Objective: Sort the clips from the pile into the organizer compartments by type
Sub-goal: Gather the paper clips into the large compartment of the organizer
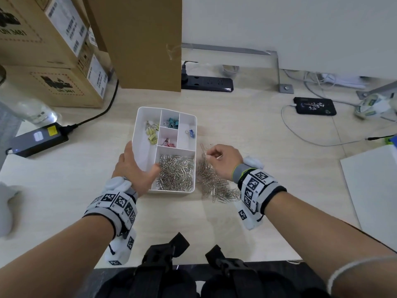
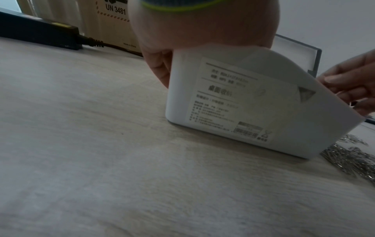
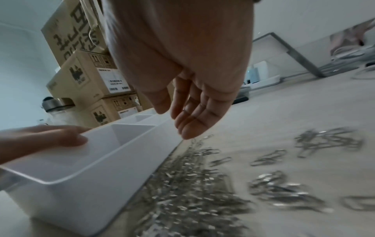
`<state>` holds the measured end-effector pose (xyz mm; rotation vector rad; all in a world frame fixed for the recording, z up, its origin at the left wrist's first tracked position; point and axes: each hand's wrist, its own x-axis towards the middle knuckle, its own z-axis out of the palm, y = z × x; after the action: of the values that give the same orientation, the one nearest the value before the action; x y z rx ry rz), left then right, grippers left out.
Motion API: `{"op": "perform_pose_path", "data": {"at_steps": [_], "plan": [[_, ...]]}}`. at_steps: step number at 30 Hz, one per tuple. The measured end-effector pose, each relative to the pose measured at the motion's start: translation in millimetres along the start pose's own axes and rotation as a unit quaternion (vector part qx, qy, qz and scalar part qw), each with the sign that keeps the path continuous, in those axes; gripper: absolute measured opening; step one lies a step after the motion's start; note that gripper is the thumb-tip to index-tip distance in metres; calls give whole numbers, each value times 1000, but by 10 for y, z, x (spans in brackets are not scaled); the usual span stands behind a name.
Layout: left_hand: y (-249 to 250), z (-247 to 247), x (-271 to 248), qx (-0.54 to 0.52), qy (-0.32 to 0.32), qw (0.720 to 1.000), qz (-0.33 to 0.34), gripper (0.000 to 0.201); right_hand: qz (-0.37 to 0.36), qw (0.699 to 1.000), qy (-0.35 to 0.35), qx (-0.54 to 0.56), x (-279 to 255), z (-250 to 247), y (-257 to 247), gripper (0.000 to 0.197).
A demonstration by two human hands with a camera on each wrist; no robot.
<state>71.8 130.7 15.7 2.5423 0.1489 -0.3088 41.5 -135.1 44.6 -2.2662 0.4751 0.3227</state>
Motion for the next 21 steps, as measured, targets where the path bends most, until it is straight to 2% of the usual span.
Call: {"op": "perform_pose_path", "data": {"at_steps": [4, 7, 9, 12, 14, 16, 18, 21], "plan": [[18, 5, -10, -5, 7, 1000, 0, 98, 40, 998, 11, -51, 4, -203, 299, 19], [31, 11, -10, -1, 9, 1000, 0, 96, 68, 989, 60, -120, 86, -365, 487, 31], [37, 2, -11, 1, 5, 1000, -8, 97, 112, 976, 90, -161, 158, -464, 589, 38], [45, -2, -17, 2, 2, 1000, -13, 96, 209, 953, 75, -208, 179, -560, 723, 45], [46, -6, -17, -2, 4, 1000, -14, 95, 247, 944, 55, -214, 166, -548, 760, 43], [48, -7, -19, -2, 6, 1000, -14, 95, 228, 953, 54, -190, 152, -469, 723, 32], [62, -12, -26, -2, 6, 1000, -14, 95, 177, 969, 48, -166, 137, -342, 633, 22], [68, -12, -33, -7, 10, 1000, -13, 95, 114, 983, -5, -145, 78, -135, 466, 21]]}}
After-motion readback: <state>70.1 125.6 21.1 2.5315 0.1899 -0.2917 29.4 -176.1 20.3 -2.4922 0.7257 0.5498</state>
